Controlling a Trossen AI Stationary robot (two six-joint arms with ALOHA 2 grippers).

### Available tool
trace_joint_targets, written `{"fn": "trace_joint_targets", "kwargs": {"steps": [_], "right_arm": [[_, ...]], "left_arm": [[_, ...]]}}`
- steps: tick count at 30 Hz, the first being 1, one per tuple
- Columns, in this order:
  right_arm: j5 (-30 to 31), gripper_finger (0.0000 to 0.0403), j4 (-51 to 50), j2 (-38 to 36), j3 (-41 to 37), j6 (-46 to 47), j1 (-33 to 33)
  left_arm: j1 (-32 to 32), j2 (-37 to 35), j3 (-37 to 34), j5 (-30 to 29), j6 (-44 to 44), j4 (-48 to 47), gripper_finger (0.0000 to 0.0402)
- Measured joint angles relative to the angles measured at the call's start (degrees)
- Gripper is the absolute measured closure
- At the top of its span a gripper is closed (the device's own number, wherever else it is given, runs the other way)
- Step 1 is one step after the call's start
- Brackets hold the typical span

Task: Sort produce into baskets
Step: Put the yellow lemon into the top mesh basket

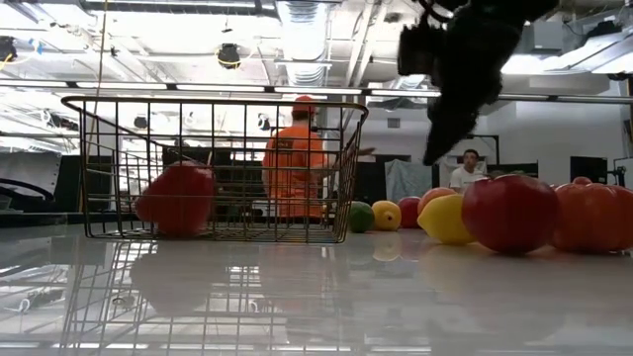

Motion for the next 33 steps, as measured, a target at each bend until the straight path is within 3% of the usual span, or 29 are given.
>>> {"fn": "trace_joint_targets", "kwargs": {"steps": [7, 16, 28, 33], "right_arm": [[0.42, 0.0081, 0.98, 0.09, -5.86, 2.29, -0.07], [0.39, 0.0085, 11.32, 0.15, -12.57, 2.29, -0.24], [-0.92, 0.0167, 12.28, 0.04, -14.67, 0.91, -2.92], [-1.43, 0.018, 13.32, 0.04, -14.79, 1.3, -3.42]], "left_arm": [[0.01, 0.0, 0.0, -0.05, 0.04, -0.04, 0.0219], [0.01, 0.0, 0.0, -0.16, 1.07, -0.2, 0.0219], [0.01, 0.0, 0.0, -0.18, 1.09, -1.46, 0.0219], [0.0, 0.0, 0.0, -0.18, 1.09, -1.46, 0.0219]]}}
